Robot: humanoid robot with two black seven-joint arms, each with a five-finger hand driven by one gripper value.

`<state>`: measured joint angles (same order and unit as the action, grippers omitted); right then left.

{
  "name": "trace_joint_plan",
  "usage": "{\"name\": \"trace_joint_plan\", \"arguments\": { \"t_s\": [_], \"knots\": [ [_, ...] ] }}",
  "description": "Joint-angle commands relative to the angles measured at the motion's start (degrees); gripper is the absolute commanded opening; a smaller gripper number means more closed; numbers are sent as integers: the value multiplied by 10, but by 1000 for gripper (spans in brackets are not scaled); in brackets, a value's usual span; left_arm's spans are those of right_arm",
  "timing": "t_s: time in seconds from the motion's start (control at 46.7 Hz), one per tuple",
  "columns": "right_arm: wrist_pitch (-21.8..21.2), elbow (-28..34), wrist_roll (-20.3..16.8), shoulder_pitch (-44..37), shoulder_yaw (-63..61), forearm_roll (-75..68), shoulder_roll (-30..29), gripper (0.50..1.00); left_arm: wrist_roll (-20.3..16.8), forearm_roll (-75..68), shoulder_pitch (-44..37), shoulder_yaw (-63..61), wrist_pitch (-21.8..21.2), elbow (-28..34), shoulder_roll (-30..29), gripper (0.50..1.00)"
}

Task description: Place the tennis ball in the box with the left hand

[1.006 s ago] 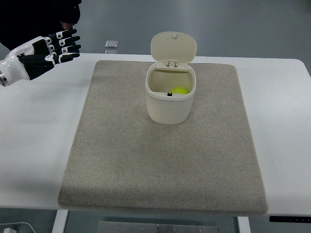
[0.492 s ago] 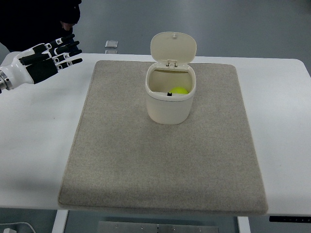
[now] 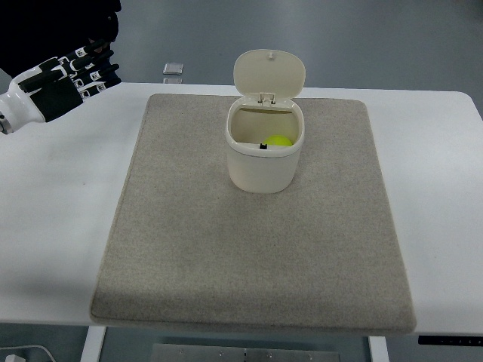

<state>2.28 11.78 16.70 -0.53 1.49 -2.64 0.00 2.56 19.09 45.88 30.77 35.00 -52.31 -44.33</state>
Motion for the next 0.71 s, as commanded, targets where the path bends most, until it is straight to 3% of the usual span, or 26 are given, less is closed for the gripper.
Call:
{"name": "trace_joint_plan", "arguments": {
  "t_s": [0.0, 0.685],
  "knots": [
    [0, 0, 0, 0, 0, 0, 0, 938, 0, 1, 0, -1, 0, -1, 1, 994],
    [0, 4, 0, 0, -7, -9, 0, 938, -1, 1, 10, 5, 0, -5, 9, 994]
  ]
}}
